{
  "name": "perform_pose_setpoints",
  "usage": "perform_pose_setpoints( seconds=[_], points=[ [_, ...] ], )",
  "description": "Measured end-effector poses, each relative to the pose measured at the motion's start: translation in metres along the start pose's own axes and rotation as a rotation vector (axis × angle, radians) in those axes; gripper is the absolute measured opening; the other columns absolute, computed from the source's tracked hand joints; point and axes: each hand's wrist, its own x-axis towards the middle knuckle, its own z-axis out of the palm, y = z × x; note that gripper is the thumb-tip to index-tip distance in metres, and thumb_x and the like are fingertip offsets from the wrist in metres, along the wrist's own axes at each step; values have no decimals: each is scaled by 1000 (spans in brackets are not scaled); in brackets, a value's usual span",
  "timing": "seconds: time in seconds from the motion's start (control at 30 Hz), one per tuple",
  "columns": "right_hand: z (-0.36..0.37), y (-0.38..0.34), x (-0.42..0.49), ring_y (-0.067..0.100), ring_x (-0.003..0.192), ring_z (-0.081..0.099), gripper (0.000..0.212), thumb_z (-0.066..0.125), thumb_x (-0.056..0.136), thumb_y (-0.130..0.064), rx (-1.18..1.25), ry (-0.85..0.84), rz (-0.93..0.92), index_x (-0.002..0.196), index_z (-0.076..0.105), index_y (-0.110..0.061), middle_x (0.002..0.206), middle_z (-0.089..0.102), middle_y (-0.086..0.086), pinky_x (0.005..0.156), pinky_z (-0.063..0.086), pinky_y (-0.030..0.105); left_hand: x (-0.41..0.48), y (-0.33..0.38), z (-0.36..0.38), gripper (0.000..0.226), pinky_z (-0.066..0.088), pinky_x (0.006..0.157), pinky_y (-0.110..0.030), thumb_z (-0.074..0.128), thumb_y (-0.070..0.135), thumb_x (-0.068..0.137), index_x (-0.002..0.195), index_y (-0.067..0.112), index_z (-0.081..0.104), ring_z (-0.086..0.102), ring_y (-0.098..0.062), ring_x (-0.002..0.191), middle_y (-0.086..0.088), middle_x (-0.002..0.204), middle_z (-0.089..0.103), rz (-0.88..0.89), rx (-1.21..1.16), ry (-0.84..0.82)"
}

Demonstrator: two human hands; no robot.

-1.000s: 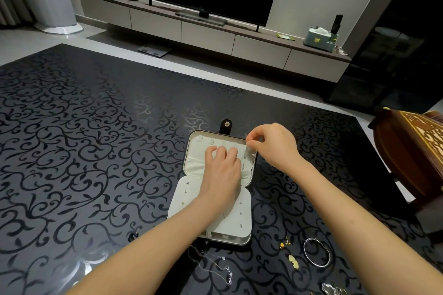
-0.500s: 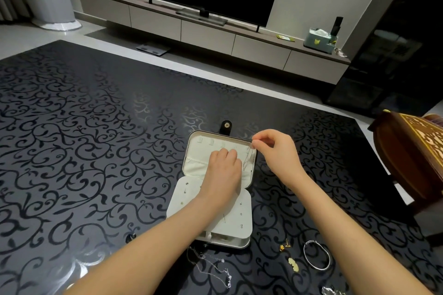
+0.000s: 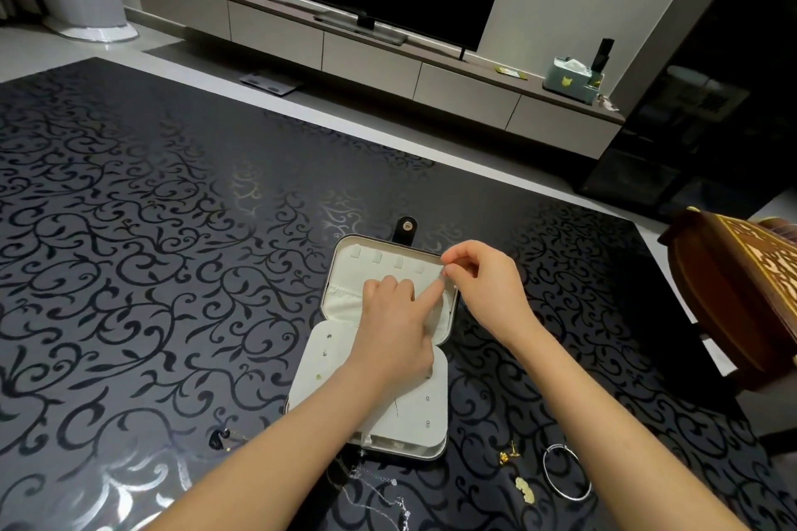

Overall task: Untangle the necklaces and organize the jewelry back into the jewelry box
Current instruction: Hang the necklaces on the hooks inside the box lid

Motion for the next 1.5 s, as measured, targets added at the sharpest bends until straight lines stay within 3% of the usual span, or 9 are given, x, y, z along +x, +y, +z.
perform_pose_setpoints(
  seconds=[0.23,0.43,0.5,0.6,0.9,1.0,1.2,1.37,1.5],
  points=[
    [3,-2,5,14,82,56,11,58,88,-13,-147,-2,-87,88,60,-24,80,61,-10,75,45,28,2,1,0,69,13,67,-32,50,18,68,136,19,42,32,-18,74,5,73,39,-53,69,-31],
    [12,-1,6,17,75,46,7,51,91,-14,-580,95,-257,85,56,-16,74,57,-4,55,34,30,2,5,-7,73,23,80,-34,41,23,75,146,16,23,39,-21,86,3,88,49,-79,106,-100],
    [21,4,5,18,65,45,10,61,83,-9,-694,163,-284,76,55,-14,64,56,-2,43,20,24,1,6,-7,72,25,83,-33,41,23,77,146,17,20,39,-20,87,3,90,49,-85,104,-110],
    [31,-1,1,15,49,33,28,76,61,-1,-769,238,-281,60,51,-13,47,46,-2,42,3,18,-1,7,-7,74,26,82,-32,39,25,76,147,17,20,39,-19,84,5,86,49,-84,93,-106],
    [33,-4,4,18,41,39,31,78,58,-12,-830,484,-153,53,48,-15,43,42,-1,46,18,23,7,7,-1,76,21,75,-34,41,28,73,146,15,26,38,-18,76,4,78,51,-75,134,-71],
    [28,5,8,21,56,49,20,73,72,-17,-711,454,-57,64,54,-16,59,54,1,48,23,25,9,7,-1,76,22,81,-34,37,30,76,148,16,18,39,-19,82,4,85,50,-65,127,-107],
    [17,16,18,15,88,48,16,70,76,-24,-290,239,44,77,54,-29,86,55,-10,67,31,27,9,-1,7,69,18,66,-33,52,25,58,125,14,56,34,-17,65,7,64,37,-30,113,32],
    [11,19,15,11,81,54,25,73,72,-10,-23,29,63,84,54,-21,88,59,-8,70,43,24,4,-3,4,53,20,67,-32,54,19,54,107,20,64,35,-18,63,7,63,31,3,51,40],
    [14,18,14,7,65,47,31,64,72,8,333,-10,192,90,54,-14,87,54,-3,56,41,9,5,-4,3,20,21,70,-32,52,19,55,75,18,55,43,-20,61,6,59,45,-50,49,37]
  ],
)
